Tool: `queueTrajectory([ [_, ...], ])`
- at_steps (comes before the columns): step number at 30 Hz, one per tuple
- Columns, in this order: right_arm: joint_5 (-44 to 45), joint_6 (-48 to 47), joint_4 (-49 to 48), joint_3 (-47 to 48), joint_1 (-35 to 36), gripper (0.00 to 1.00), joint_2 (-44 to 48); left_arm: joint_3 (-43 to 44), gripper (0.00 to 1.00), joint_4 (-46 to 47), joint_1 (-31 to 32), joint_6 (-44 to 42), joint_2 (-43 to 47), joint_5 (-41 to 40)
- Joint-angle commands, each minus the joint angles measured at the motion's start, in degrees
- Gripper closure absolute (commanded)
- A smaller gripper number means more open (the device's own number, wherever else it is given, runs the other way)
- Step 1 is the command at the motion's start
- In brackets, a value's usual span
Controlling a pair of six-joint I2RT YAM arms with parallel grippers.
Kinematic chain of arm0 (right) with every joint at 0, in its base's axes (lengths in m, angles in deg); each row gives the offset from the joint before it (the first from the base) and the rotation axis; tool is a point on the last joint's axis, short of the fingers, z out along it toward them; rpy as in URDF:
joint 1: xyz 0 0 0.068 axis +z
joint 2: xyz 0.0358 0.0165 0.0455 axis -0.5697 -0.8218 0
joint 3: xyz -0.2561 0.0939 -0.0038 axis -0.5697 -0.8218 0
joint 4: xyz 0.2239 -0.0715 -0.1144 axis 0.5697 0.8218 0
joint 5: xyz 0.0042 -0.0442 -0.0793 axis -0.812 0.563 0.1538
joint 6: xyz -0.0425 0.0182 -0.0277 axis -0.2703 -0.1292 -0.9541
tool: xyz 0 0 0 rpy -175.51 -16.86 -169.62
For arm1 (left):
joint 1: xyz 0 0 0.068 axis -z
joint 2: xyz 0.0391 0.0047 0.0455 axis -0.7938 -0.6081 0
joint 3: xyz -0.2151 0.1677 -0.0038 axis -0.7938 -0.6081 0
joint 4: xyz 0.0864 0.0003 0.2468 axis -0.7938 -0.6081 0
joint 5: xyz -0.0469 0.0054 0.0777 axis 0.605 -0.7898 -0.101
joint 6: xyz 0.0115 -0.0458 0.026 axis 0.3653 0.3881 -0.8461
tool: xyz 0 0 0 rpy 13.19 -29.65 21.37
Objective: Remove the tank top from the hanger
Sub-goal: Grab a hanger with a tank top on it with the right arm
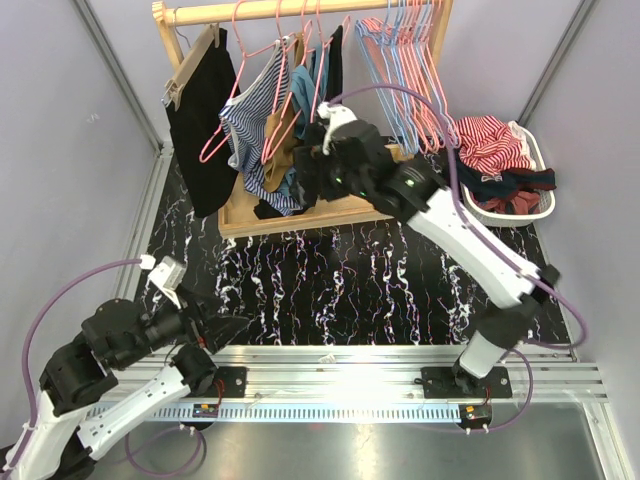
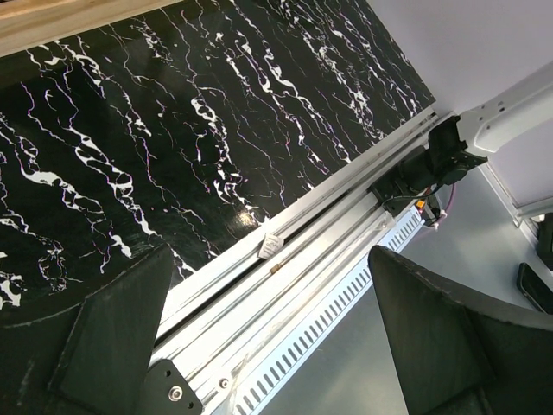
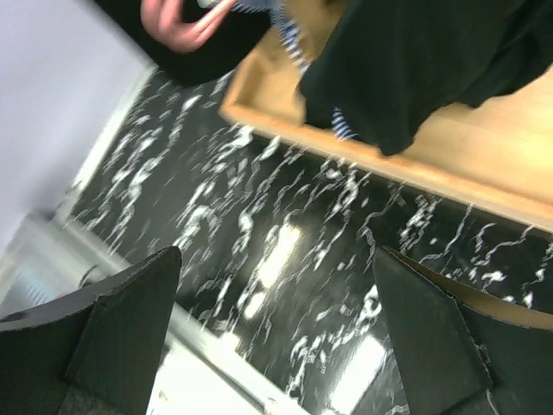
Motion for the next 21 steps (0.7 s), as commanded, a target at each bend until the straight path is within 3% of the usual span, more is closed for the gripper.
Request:
queueTrajectory([
  [1, 10.7, 0.9, -2.4, 12.3, 0.2, 0.01, -5.6, -0.3, 0.01, 1.8, 0.1, 1.3, 2.9, 0.8],
  [5, 15.7, -0.1, 2.2, 29.3, 0.2, 0.00, -16.3, -0.4, 0.01, 0.4, 0.2, 1.9, 4.3, 0.5],
  [10, 24.8, -0.7, 9.5, 42.5, 0.1, 0.00, -28.0, -0.2, 0.01, -0.7, 0.2, 2.1, 6.1, 0.1],
  [15, 26.5, -0.4, 5.7, 36.0, -0.3, 0.05, -25.6, 0.0, 0.01, -1.9, 0.2, 2.2, 7.4, -0.9],
  [21, 26.7, 0.3, 4.7, 34.0, -3.5, 0.22, -25.8, -0.4, 0.01, -1.6, 0.2, 2.3, 7.9, -0.7],
])
